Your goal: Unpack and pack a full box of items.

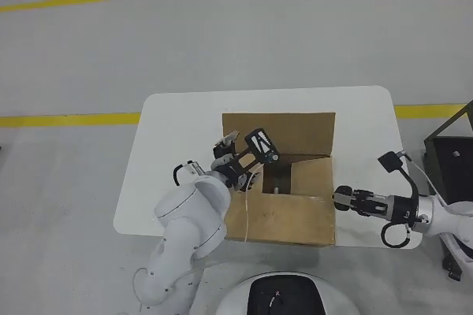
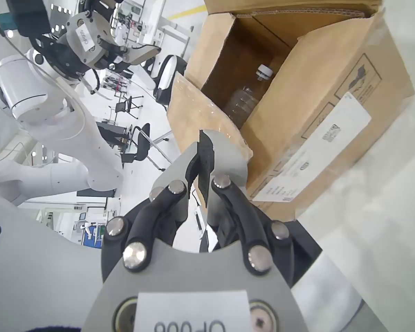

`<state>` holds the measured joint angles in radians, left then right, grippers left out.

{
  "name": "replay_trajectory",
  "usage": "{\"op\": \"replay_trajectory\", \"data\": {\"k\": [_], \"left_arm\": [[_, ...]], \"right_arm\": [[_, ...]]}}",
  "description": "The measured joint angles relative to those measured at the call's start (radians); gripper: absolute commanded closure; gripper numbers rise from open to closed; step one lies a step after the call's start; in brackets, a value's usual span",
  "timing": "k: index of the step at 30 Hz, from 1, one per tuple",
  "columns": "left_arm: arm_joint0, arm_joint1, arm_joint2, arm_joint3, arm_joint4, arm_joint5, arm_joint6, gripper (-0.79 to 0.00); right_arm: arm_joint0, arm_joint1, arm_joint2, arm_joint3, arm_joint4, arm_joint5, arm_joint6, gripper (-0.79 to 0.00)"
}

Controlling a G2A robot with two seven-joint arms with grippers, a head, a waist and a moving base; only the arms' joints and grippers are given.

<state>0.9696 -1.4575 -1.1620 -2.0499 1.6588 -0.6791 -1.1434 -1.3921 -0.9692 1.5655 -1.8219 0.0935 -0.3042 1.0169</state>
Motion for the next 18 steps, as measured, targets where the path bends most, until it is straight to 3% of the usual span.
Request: {"op": "replay_trajectory", "data": {"k": [4, 5, 6, 18], "left_arm": [[0.053, 0.026, -0.045, -0.06, -0.032, 0.009, -0.007, -0.785], [0.063, 0.034, -0.053, -0.073, -0.035, 0.008, -0.005, -0.785], [0.07, 0.04, -0.058, -0.08, -0.036, 0.007, -0.005, -0.785], [0.075, 0.046, -0.062, -0.084, -0.036, 0.008, -0.005, -0.785]], "right_arm": [[0.013, 0.003, -0.005, -0.009, -0.046, -0.005, -0.005, -0.018], [0.014, 0.004, -0.002, -0.009, -0.059, 0.002, -0.012, -0.145], [0.014, 0.004, 0.002, -0.007, -0.063, 0.009, -0.021, -0.175], [0.007, 0.012, -0.013, -0.004, -0.151, 0.07, -0.027, -0.203]]}}
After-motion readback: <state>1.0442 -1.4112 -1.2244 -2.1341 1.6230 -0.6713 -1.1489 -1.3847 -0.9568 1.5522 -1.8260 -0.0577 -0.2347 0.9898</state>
